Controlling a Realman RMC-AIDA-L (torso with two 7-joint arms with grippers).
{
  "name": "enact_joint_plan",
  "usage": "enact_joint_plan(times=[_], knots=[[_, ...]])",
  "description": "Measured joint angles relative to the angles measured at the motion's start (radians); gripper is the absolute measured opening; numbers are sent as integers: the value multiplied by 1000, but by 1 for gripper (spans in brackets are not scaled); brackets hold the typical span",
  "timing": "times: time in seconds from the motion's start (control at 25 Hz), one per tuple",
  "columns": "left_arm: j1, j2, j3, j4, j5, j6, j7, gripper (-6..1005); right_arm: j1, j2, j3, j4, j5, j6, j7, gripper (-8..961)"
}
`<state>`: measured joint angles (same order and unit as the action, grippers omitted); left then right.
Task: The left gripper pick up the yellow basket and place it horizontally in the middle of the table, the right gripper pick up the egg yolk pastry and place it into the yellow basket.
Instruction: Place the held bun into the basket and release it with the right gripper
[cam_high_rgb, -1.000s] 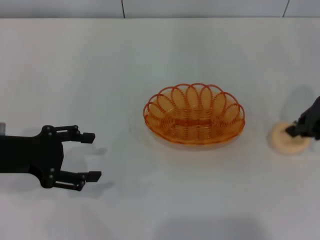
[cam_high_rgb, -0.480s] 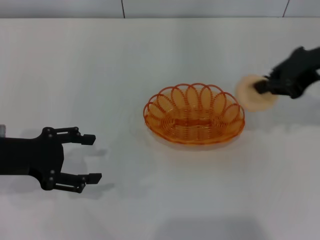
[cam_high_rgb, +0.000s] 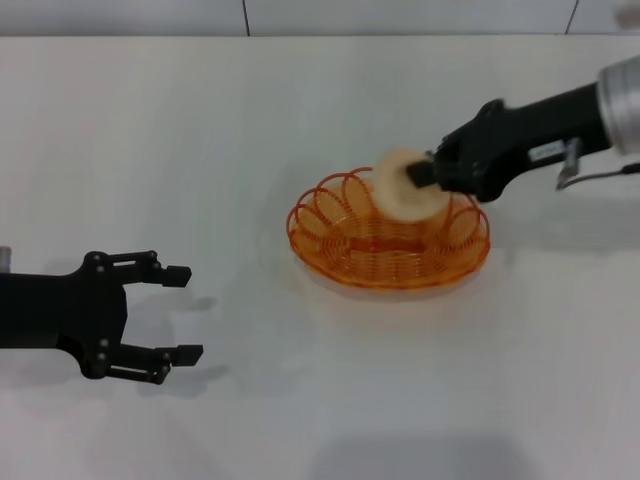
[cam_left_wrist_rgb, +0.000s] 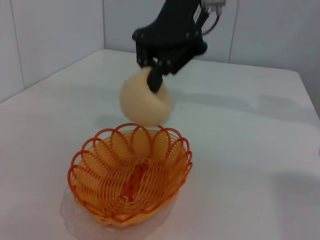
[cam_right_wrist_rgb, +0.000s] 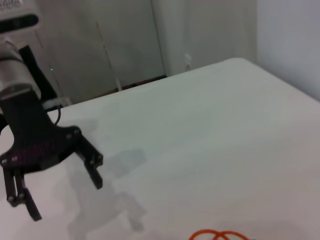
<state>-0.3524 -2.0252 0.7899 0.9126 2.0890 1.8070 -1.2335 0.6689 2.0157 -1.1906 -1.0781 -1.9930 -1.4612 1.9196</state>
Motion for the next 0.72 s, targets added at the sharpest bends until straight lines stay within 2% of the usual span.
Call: enact_joint_plan(times=[0.2, 0.4, 0.52, 0.72], knots=[[-5, 3, 0, 0, -1, 0, 0, 866, 0, 4, -61, 42, 7, 82, -10, 38], [-9, 3, 0, 0, -1, 0, 0, 866, -13, 7, -117, 66, 56, 164, -20, 93], [-10, 3, 0, 0, -2, -1, 0, 866, -19, 6, -122, 68, 68, 168, -32, 297], [-11, 1, -1, 0, -8, -2, 0, 866, -51, 2, -114, 54, 73, 146, -61, 392]])
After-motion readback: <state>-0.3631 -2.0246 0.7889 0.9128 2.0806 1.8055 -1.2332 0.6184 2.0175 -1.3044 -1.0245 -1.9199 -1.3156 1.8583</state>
